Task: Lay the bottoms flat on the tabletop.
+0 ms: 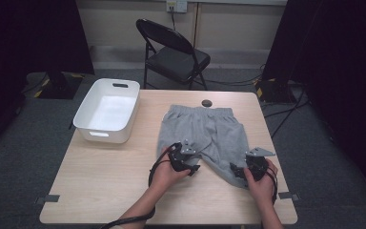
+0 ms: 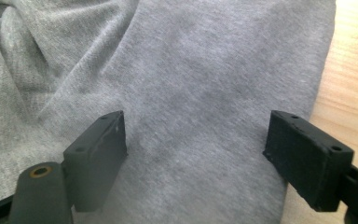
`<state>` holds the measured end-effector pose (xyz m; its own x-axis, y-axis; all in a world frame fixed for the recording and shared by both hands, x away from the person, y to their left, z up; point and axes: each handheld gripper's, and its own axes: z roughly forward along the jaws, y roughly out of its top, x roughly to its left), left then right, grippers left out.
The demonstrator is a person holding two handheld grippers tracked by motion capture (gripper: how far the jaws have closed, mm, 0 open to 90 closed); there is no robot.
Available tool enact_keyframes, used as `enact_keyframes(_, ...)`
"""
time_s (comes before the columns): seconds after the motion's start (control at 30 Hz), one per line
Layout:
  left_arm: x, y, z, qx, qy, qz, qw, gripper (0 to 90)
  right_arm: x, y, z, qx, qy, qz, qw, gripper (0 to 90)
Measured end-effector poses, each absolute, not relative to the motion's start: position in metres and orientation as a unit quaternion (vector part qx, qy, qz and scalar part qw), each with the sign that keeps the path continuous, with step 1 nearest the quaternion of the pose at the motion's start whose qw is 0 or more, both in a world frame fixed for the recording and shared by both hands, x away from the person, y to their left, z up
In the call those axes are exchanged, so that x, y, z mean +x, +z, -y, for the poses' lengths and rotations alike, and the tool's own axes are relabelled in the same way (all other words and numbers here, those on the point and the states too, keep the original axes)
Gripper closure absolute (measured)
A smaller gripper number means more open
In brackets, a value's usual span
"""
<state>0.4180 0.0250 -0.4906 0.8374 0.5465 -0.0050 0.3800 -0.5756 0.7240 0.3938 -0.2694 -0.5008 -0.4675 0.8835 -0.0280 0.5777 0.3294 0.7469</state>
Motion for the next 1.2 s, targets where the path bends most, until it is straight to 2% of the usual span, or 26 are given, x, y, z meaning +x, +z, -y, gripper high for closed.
enact_keyframes(0.17,0.417,-0.495,-0.025,0.879,0.116,-0.265,0.378,41.6,0.394,-0.501,0.269,0.466,0.344,-0.784,0.222,19.7)
enact_keyframes(0.2,0.418,-0.495,-0.026,0.879,0.117,-0.265,0.379,47.6,0.394,-0.501,0.269,0.466,0.344,-0.784,0.222,19.8)
enact_keyframes(0.23,0.418,-0.494,-0.028,0.880,0.116,-0.262,0.379,47.6,0.394,-0.501,0.269,0.466,0.344,-0.784,0.222,19.7)
enact_keyframes(0.3,0.417,-0.493,-0.029,0.879,0.108,-0.264,0.381,63.7,0.394,-0.501,0.269,0.466,0.344,-0.784,0.222,19.7)
enact_keyframes(0.53,0.417,-0.493,-0.029,0.880,0.108,-0.264,0.381,70.4,0.394,-0.501,0.269,0.466,0.344,-0.784,0.223,19.7)
enact_keyframes(0.77,0.417,-0.491,-0.029,0.882,0.101,-0.267,0.375,82.0,0.394,-0.501,0.269,0.466,0.344,-0.784,0.222,19.7)
enact_keyframes(0.9,0.415,-0.490,-0.028,0.882,0.095,-0.279,0.367,83.8,0.394,-0.501,0.269,0.466,0.344,-0.784,0.222,19.7)
enact_keyframes(1.03,0.415,-0.485,-0.029,0.883,0.060,-0.296,0.359,84.9,0.394,-0.501,0.269,0.466,0.344,-0.784,0.221,19.7)
enact_keyframes(1.2,0.416,-0.478,-0.037,0.869,0.053,-0.305,0.386,85.1,0.394,-0.501,0.269,0.466,0.345,-0.784,0.221,19.7)
